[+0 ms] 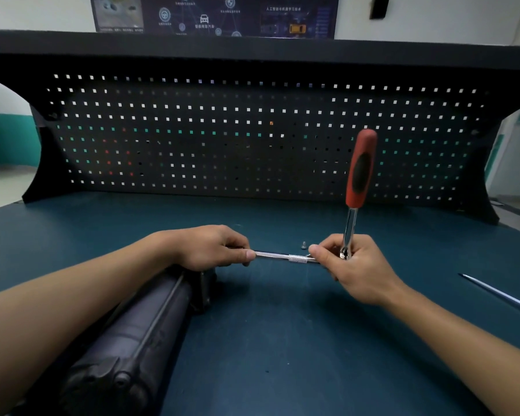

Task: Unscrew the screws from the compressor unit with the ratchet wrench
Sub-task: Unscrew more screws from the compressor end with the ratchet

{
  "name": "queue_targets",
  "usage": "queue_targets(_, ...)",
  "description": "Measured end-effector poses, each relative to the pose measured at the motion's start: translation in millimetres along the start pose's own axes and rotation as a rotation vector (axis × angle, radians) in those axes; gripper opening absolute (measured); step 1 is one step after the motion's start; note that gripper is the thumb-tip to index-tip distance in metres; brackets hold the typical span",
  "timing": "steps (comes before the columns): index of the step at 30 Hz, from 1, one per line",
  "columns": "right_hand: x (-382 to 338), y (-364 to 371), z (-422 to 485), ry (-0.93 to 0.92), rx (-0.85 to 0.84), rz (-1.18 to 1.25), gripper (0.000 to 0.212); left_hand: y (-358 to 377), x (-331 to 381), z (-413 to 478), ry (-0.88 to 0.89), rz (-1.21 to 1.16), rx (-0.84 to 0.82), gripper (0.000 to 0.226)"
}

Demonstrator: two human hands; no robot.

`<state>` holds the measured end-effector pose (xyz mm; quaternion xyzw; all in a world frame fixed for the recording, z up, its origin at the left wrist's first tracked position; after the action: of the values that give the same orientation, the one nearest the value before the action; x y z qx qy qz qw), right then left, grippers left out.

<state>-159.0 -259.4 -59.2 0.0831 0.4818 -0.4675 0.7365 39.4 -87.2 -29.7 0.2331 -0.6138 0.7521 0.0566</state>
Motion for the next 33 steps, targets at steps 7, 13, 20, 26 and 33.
queue_targets(7,2,-1,4,-0.17,0.006,-0.04,0.018,-1,1,0,-0.005,0.02,0.014,0.027)
queue_targets(13,6,-3,8,-0.469,0.029,-0.218,0.026,0,0,-2,0.002,0.029,0.02,0.031)
queue_targets(20,9,0,10,-0.592,0.098,-0.198,0.012,-2,3,-2,-0.003,0.051,0.03,0.03)
queue_targets(26,8,3,6,-0.302,0.024,-0.12,0.007,0,0,0,-0.013,0.058,0.027,0.029)
queue_targets(33,9,5,10,0.283,-0.012,0.095,0.071,-2,3,0,0.008,0.076,0.016,0.026)
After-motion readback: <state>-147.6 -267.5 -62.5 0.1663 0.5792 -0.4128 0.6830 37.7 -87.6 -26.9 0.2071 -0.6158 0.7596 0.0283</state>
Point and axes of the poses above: each hand's wrist, its own z-axis towards the middle knuckle, its own y-axis out of the palm, x = y × z, the point moved 3 cm from there along z, towards the middle knuckle, and after that the axes turned 11 degrees about x, right-handed, at the moved point
